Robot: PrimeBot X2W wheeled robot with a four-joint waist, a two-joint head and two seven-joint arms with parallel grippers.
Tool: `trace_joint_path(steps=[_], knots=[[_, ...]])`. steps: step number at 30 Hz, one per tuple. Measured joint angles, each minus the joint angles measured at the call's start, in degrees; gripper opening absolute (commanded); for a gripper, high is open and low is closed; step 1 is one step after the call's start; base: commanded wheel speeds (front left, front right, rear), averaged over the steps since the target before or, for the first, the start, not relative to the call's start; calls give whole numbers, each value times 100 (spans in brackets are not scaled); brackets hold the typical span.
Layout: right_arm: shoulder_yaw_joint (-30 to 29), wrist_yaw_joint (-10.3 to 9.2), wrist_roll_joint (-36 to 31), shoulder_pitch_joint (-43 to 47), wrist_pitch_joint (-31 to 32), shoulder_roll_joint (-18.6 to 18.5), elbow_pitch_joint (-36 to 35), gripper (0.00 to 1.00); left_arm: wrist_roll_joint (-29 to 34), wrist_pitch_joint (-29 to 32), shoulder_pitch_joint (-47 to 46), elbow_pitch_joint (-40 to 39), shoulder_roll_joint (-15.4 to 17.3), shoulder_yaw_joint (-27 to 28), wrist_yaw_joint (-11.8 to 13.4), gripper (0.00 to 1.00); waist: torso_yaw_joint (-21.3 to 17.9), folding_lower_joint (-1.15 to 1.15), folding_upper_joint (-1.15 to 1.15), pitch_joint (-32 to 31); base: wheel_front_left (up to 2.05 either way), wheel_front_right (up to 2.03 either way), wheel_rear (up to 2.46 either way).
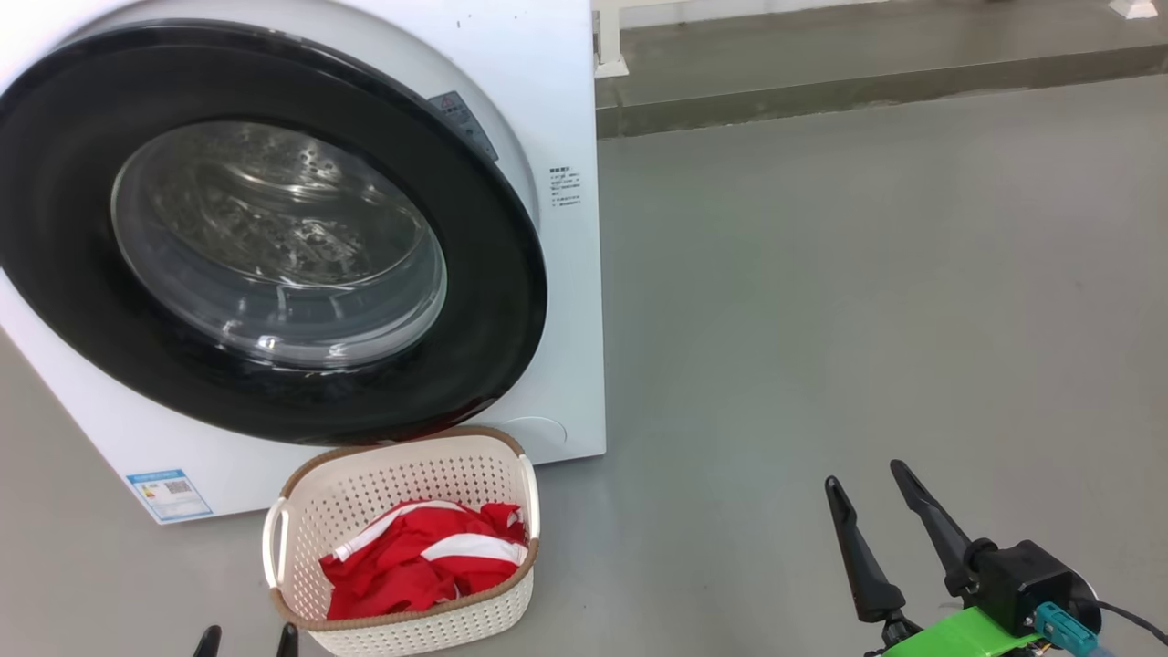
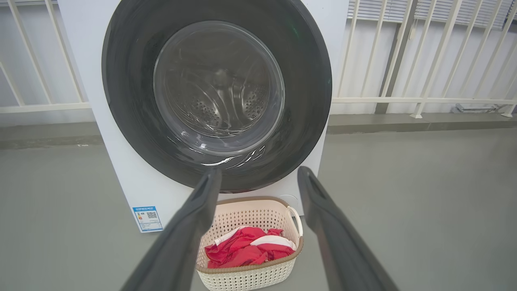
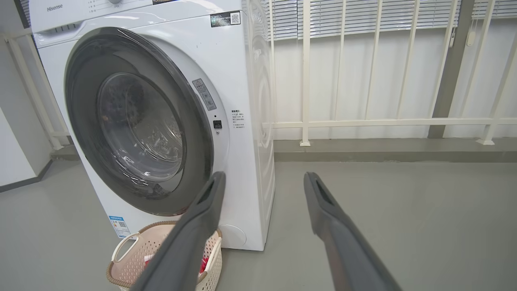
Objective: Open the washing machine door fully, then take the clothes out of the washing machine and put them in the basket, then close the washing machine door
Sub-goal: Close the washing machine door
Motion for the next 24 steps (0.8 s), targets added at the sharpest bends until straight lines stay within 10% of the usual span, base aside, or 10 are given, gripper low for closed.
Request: trace_joint_path(steps=[3,6,7,24], knots=[[86,0,86,-7,0,-1,0,100,0,0,-3,-9,-7,29,0,100,44,0,0,31,0,0,0],[214,0,86,-68,0,1,53,4,-1,0,-20,-34,-23,58,-1,100,108,0,0,84,0,0,0],[246,0,90,-139,0,1,86,0,-1,0,-24,-40,-23,58,-1,100,132,0,0,105,0,0,0],[1355,0,695,-2360,0,-52,1562,0,-68,0,-553,-90,-67,-350,-5,100,823,0,0,521,0,0,0]])
